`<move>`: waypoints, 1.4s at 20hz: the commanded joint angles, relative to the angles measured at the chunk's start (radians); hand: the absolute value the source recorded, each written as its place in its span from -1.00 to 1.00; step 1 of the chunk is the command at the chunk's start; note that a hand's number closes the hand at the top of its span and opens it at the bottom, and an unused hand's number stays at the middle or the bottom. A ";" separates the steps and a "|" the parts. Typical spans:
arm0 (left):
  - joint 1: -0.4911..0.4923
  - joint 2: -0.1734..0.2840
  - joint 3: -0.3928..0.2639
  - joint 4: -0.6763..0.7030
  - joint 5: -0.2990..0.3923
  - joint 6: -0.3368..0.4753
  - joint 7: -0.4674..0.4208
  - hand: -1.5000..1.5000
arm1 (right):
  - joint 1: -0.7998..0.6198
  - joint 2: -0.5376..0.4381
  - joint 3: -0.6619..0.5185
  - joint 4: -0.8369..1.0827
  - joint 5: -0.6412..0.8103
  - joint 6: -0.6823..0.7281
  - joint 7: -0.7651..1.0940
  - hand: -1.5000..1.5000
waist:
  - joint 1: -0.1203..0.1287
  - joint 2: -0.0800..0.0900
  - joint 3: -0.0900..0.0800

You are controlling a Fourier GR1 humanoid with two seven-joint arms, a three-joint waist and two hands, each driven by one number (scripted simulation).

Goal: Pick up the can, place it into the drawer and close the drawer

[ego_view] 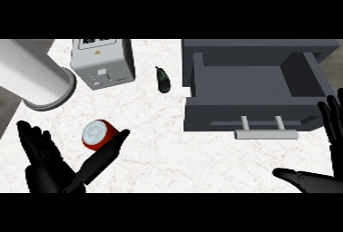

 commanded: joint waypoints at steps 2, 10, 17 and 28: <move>-0.026 0.000 0.005 0.117 0.083 0.110 -0.022 -1.00 | 0.051 0.012 -0.003 -0.046 -0.007 0.019 -0.018 -1.00 | -0.002 0.000 -0.001; -0.071 0.014 0.007 0.333 0.327 0.221 -0.239 -1.00 | 0.024 -0.007 -0.027 -0.086 -0.014 0.021 0.043 -1.00 | -0.001 0.000 -0.001; -0.044 0.000 -0.006 0.426 0.538 0.316 -0.483 -1.00 | 0.070 -0.007 -0.069 -0.107 -0.047 0.055 0.032 -1.00 | 0.000 -0.001 -0.001; -0.005 0.000 0.092 0.565 1.049 0.224 -0.970 -1.00 | 0.083 -0.006 -0.070 -0.196 -0.051 0.062 0.095 -1.00 | 0.002 -0.001 -0.003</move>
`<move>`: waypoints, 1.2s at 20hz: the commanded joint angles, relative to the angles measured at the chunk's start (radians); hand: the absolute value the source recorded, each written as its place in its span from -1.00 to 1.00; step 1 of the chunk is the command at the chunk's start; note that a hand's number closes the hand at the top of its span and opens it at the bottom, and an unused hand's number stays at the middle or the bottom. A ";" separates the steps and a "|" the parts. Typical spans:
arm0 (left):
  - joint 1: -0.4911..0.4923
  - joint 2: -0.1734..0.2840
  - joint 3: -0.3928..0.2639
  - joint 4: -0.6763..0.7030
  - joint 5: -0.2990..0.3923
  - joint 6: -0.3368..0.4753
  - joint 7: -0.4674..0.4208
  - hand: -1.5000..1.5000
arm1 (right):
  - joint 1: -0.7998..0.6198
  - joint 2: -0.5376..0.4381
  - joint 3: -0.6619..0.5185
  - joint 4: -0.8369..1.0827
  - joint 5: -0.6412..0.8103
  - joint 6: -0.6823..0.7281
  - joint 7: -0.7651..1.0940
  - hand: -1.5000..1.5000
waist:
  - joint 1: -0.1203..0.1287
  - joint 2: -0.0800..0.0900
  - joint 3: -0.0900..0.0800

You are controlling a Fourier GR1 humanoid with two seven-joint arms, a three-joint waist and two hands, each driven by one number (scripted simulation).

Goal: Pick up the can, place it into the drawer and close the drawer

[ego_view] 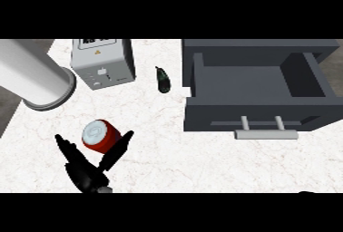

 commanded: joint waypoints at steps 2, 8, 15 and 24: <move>0.009 -0.001 0.117 0.106 0.238 -0.119 -0.260 -1.00 | -0.008 -0.008 -0.022 -0.010 -0.021 0.005 0.037 -1.00 | 0.003 0.001 -0.001; -0.020 -0.001 0.164 0.242 0.492 -0.209 -0.505 -1.00 | 0.030 0.016 -0.021 0.005 0.010 0.037 -0.024 -1.00 | 0.000 0.000 0.001; -0.192 -0.001 0.228 0.541 0.680 -0.301 -0.706 -1.00 | -0.062 -0.011 -0.037 0.005 0.029 0.009 0.043 -1.00 | -0.002 0.002 0.001; -0.273 0.018 0.312 0.741 0.643 -0.486 -0.766 -1.00 | -0.015 0.045 -0.011 0.007 0.058 0.042 0.001 -1.00 | -0.002 0.001 0.002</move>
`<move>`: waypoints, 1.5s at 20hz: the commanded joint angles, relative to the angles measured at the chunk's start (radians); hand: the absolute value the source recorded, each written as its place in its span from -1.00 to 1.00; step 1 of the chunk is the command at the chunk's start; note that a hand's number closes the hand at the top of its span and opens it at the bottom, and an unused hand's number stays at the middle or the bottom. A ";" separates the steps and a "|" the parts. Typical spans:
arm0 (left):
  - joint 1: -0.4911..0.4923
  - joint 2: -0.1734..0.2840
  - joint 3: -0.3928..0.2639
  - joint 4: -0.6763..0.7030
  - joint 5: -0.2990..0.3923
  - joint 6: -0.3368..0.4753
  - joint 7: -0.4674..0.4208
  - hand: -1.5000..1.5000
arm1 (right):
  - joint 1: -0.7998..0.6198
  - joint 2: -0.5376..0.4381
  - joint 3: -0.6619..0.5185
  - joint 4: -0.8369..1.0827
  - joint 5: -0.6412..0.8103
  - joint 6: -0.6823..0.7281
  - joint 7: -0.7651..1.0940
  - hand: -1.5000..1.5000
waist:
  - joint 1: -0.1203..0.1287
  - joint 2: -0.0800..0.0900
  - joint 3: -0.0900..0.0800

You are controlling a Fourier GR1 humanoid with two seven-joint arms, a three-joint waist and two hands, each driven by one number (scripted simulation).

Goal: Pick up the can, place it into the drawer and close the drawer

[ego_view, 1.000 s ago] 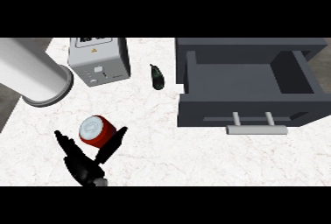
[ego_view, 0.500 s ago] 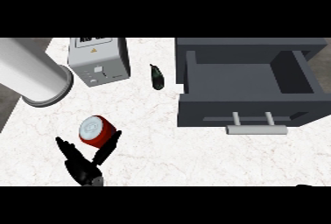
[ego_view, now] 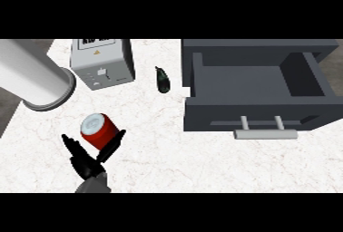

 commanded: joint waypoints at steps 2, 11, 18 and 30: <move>0.005 0.025 -0.026 0.035 -0.033 -0.124 0.019 -1.00 | 0.006 0.004 -0.005 -0.040 -0.003 0.003 0.030 -1.00 | 0.002 -0.001 0.000; -0.131 0.026 0.028 0.149 -0.052 -0.246 0.011 1.00 | -0.007 0.024 -0.017 -0.046 0.005 -0.004 0.025 -1.00 | 0.000 0.000 0.000; -0.246 0.054 0.091 0.284 -0.075 -0.313 -0.053 1.00 | -0.034 0.008 -0.016 -0.095 0.026 -0.018 0.079 -1.00 | -0.003 0.001 0.000; -0.470 0.113 -0.175 0.325 -0.238 -0.700 0.222 1.00 | -0.061 0.028 0.014 -0.040 0.077 -0.034 0.041 -1.00 | -0.019 0.005 -0.001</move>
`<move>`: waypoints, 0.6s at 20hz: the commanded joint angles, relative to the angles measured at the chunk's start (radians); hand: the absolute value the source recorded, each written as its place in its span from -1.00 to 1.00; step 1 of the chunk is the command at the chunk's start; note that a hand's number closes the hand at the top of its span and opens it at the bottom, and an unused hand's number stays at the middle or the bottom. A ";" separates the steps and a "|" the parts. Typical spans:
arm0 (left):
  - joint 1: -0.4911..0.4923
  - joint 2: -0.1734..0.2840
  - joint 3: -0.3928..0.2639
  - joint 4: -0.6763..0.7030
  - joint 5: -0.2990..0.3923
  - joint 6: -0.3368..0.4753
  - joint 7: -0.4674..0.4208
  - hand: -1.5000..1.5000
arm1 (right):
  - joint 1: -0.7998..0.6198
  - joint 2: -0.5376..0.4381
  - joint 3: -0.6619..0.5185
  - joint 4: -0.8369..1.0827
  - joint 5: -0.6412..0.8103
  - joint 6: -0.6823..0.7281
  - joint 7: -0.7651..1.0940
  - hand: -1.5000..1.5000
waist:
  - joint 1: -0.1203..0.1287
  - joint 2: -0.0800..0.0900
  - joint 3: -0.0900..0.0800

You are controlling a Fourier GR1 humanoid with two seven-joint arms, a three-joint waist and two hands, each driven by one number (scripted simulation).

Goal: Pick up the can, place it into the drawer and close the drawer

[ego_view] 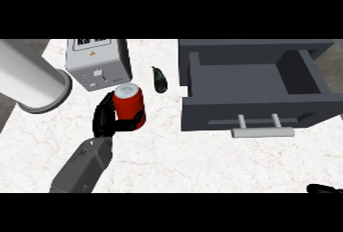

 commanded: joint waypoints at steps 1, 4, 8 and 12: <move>-0.113 0.045 -0.031 0.017 -0.024 -0.126 0.110 1.00 | -0.002 -0.019 -0.038 -0.014 -0.035 0.002 0.022 -1.00 | 0.004 -0.002 0.000; -0.102 0.008 -0.078 -0.118 -0.069 -0.044 0.181 1.00 | -0.001 -0.021 -0.062 0.019 -0.034 0.003 -0.009 -1.00 | 0.023 -0.008 0.002; -0.198 -0.026 -0.081 -0.117 -0.110 0.004 0.223 1.00 | 0.005 -0.016 -0.042 -0.020 -0.018 0.001 0.016 -1.00 | 0.014 -0.004 0.001; -0.219 0.010 -0.114 -0.315 -0.120 0.025 0.439 1.00 | -0.030 0.000 -0.016 0.023 0.038 -0.026 0.000 -1.00 | 0.029 -0.007 0.001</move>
